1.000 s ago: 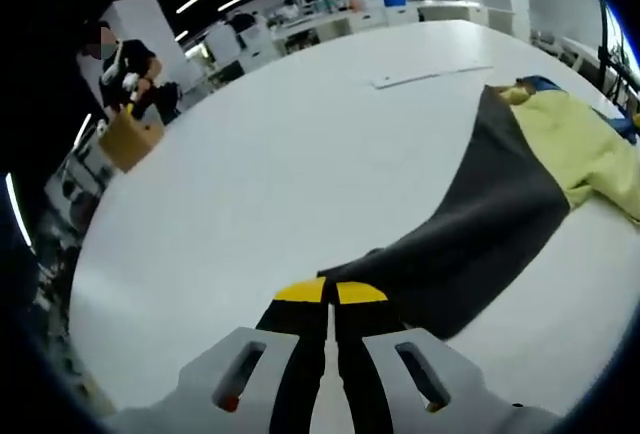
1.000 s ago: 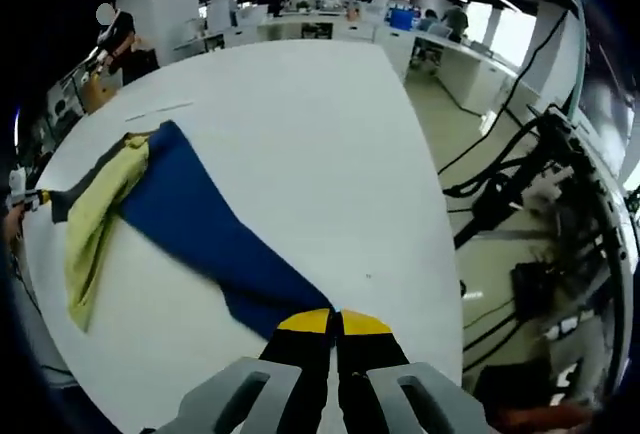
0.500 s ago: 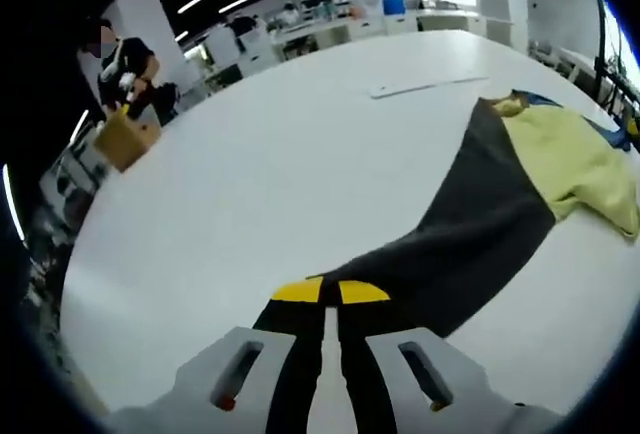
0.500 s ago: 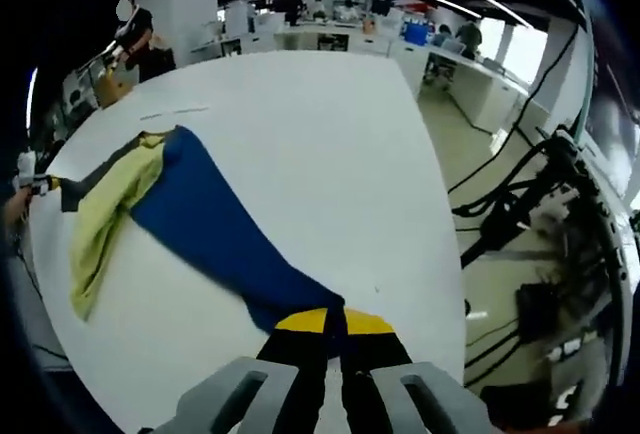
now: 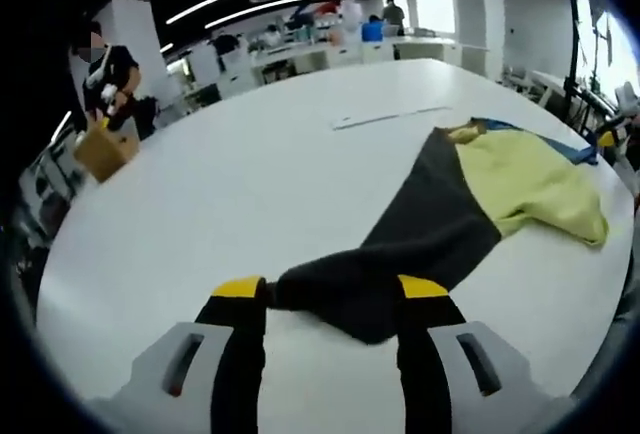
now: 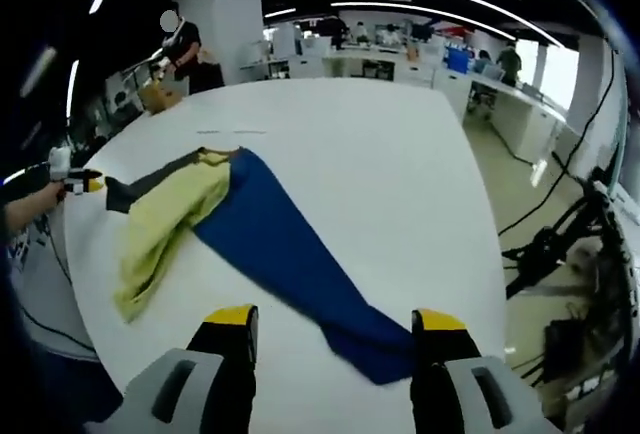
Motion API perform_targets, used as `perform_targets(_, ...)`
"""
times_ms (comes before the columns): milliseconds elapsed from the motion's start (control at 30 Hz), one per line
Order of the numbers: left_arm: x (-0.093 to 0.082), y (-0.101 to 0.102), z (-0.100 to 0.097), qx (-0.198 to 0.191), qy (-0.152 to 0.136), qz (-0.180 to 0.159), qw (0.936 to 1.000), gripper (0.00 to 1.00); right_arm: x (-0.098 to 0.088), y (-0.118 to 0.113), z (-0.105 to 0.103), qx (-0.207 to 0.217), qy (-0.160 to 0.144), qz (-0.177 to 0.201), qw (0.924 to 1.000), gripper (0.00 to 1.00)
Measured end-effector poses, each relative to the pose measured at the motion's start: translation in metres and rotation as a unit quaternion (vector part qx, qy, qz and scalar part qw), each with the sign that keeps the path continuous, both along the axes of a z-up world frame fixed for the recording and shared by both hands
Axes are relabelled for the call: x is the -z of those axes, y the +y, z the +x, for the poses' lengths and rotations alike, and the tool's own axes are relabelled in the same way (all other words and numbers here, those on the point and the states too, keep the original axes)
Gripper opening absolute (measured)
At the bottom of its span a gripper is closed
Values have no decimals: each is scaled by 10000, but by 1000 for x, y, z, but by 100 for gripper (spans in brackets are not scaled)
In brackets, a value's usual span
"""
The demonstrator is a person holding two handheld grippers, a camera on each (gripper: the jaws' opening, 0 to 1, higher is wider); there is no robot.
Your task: Fold the garment on the visible template until the final outline fits inside the template.
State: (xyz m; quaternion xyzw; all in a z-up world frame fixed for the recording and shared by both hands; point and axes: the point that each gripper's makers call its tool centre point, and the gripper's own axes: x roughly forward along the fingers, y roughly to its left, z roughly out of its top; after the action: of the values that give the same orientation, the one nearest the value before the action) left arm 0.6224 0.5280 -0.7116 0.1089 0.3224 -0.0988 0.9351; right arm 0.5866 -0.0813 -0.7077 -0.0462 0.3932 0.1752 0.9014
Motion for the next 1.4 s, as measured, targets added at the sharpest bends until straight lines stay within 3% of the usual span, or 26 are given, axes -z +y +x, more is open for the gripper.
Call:
perform_targets(267,-17,-28,-7,386,-365,-287,9982,75,-10,50,-8,-899,-83,124,9958,77)
perform_targets(600,-28,-65,-27,856,-589,-611,9927,92,-15,105,-15,-1807,-211,227,9831,82)
perform_targets(800,-33,-86,-40,1125,-652,-704,9890,99,-16,149,-27,-2456,-246,427,9681,83)
perform_targets(1133,-33,-105,-56,1406,-718,-886,9835,99,-6,205,-42,-3212,-242,608,9447,77)
perform_targets(1400,-38,-121,-64,1477,-789,-1158,9790,99,8,249,-73,-4022,-171,706,9126,70)
